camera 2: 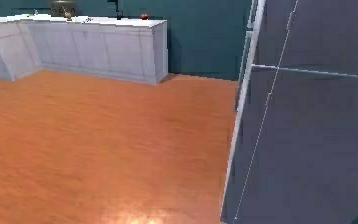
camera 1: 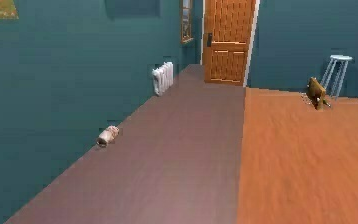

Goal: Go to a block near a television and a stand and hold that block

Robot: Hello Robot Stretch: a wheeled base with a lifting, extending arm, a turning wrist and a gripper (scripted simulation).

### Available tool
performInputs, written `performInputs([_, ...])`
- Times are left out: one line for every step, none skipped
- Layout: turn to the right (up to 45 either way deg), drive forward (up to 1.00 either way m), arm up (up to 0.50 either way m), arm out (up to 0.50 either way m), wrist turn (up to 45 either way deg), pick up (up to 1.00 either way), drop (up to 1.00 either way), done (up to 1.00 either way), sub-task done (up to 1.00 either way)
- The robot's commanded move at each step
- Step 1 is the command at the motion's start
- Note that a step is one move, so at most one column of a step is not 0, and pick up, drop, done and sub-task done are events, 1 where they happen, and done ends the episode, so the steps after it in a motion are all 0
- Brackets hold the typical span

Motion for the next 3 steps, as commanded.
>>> performInputs([0.0, 1.00, 0.00, 0.00, 0.0, 0.00, 0.00, 0.00, 0.00])
performInputs([0.0, 1.00, 0.00, 0.00, 0.0, 0.00, 0.00, 0.00, 0.00])
performInputs([0.0, 1.00, 0.00, 0.00, 0.0, 0.00, 0.00, 0.00, 0.00])
